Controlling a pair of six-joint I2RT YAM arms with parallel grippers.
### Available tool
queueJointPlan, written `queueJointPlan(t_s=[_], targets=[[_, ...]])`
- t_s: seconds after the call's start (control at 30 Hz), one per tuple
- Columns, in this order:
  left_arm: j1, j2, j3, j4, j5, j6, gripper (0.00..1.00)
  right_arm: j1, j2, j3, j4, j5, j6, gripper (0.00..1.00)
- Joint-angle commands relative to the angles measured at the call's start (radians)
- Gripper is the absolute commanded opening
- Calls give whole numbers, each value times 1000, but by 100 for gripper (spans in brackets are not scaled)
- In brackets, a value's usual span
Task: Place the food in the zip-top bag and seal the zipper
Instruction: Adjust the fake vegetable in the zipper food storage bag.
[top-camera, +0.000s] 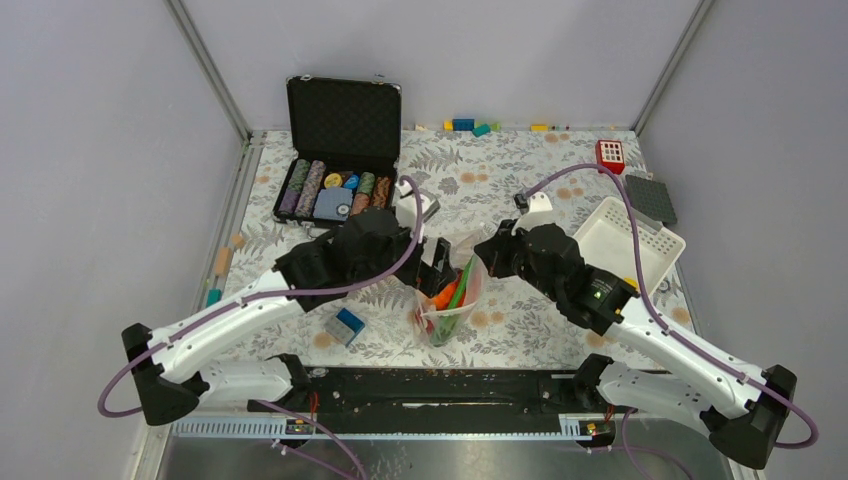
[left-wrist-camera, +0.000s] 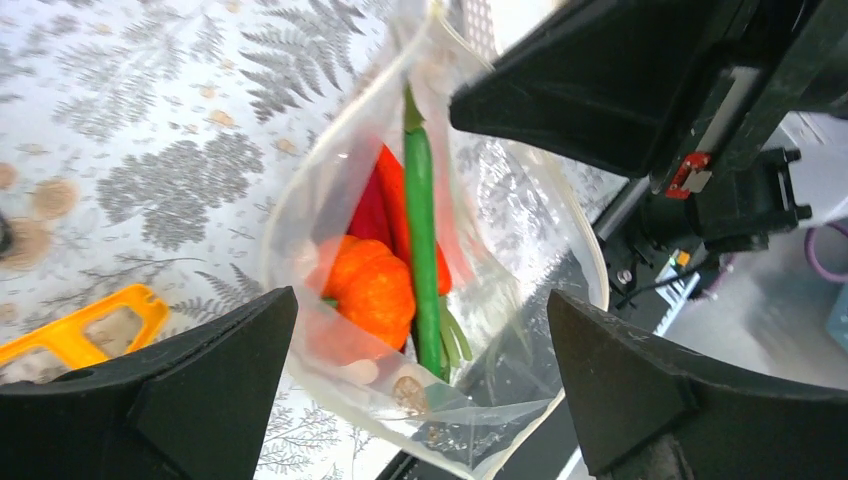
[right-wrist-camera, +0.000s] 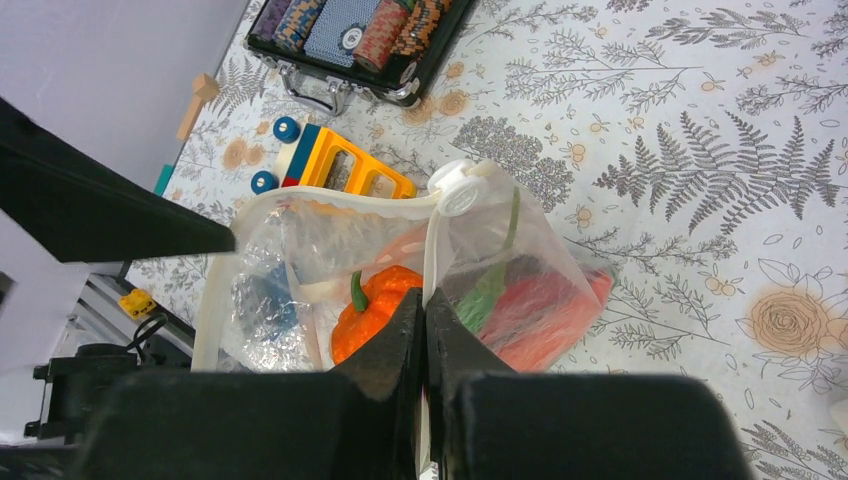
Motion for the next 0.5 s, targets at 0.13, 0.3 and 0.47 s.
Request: queueJointPlan(t_s=[0.13, 0.3, 0.47], targets=[[42, -27, 91, 39, -258, 17, 99, -3, -21, -1, 55, -1, -5, 0], [89, 51, 81, -31, -292, -15, 99, -3, -19, 3, 48, 3, -7, 0], [104, 107, 24, -43, -274, -30, 99, -4, -5, 7, 54, -15, -2, 0]])
